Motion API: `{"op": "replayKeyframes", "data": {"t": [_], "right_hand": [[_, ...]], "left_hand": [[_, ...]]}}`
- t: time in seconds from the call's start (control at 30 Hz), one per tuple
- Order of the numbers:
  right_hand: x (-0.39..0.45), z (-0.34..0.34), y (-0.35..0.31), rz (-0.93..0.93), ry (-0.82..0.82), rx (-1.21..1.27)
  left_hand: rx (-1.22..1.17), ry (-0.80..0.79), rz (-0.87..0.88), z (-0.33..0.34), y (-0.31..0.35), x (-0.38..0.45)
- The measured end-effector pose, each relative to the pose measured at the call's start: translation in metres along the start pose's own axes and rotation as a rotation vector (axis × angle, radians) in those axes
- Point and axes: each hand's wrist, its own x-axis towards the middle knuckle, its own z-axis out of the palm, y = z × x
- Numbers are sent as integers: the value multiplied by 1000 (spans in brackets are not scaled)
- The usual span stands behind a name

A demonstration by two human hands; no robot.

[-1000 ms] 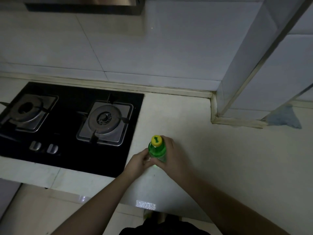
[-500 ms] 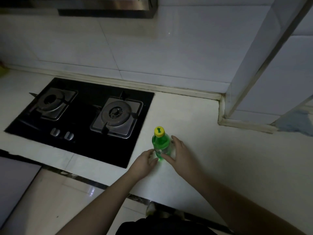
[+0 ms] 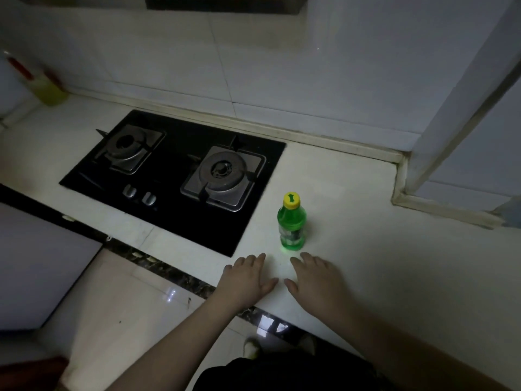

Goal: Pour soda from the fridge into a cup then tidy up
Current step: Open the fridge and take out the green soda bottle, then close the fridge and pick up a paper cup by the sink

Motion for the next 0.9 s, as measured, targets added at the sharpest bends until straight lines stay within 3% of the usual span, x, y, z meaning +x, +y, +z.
{"op": "replayKeyframes", "data": {"t": [0.33, 0.9], "right_hand": [[11, -6, -74, -128, -94, -37], [-20, 8, -291, -414, -209, -54]], "left_hand": [[-93, 35, -216, 16, -57, -68], [-199, 115, -524, 64, -190, -249]]}}
